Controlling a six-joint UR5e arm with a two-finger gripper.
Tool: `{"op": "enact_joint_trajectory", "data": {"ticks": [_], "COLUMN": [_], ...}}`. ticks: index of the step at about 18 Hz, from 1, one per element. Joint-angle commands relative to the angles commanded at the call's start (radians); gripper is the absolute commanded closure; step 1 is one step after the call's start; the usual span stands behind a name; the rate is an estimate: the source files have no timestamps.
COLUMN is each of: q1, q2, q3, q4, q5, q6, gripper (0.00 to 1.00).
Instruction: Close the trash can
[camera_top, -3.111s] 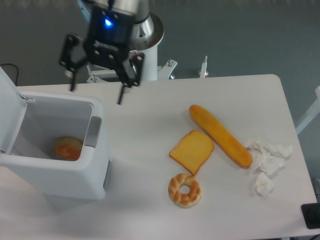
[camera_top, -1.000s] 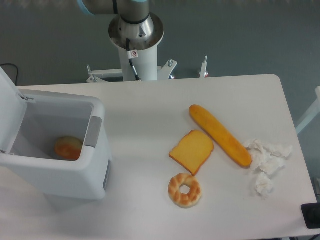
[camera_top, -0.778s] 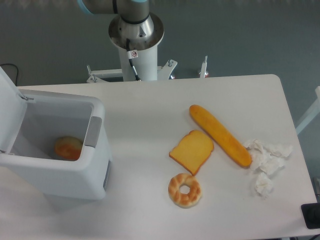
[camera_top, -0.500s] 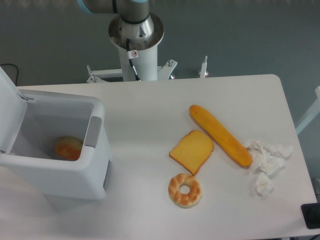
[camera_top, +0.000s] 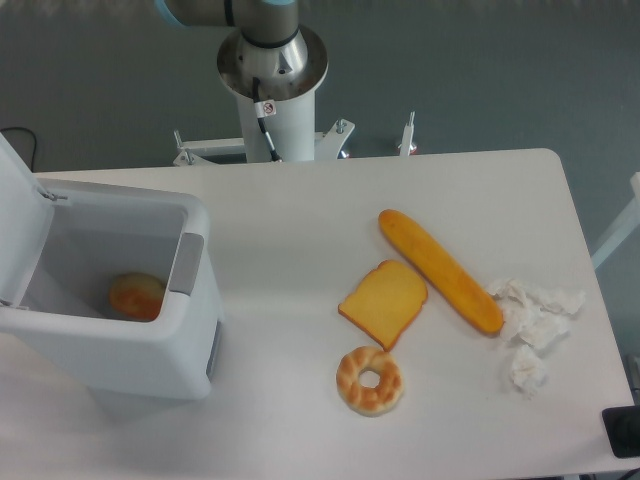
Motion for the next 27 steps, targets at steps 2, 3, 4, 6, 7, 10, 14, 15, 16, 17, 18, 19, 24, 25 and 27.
{"op": "enact_joint_trajectory", "data": {"ticks": [2,3,4,6,7,10,14,15,16,17,18,19,24,25,27], "q1": [0.002,0.003,0.005,0.009,0.014,0.026,0.078,0.096,0.110,0.124,0.135,0.141,0.181,0.183,0.196], "q2": [0.000,0.002,0.005,0.006,0.006,0.006,0.005,0.005,0.005,0.005,0.003,0.005,0.005,0.005,0.005], "q3": [0.000,0.000,0.000,-0.003,-0.008,-0.021,-0.025,-0.026,-0.025,-0.025,-0.026,-0.037,-0.063,-0.072,-0.077], "q4": [0.002,0.002,0.002,0.002,0.000,0.000,0.000,0.000,0.000,0.002,0.000,0.000,-0.003,-0.002,-0.002], "q5": [0.018,0.050,0.075,0.106,0.129,0.195,0.213,0.213,0.213,0.215,0.218,0.218,0.218,0.219,0.244], "q6": [0.000,0.000,0.005,0.018,0.021,0.023,0.044,0.046,0.046,0.049,0.063,0.077,0.120,0.123,0.138], "gripper": [0.00,0.00,0.00,0.00,0.00,0.00,0.00,0.00,0.00,0.00,0.00,0.00,0.00,0.00,0.00]}}
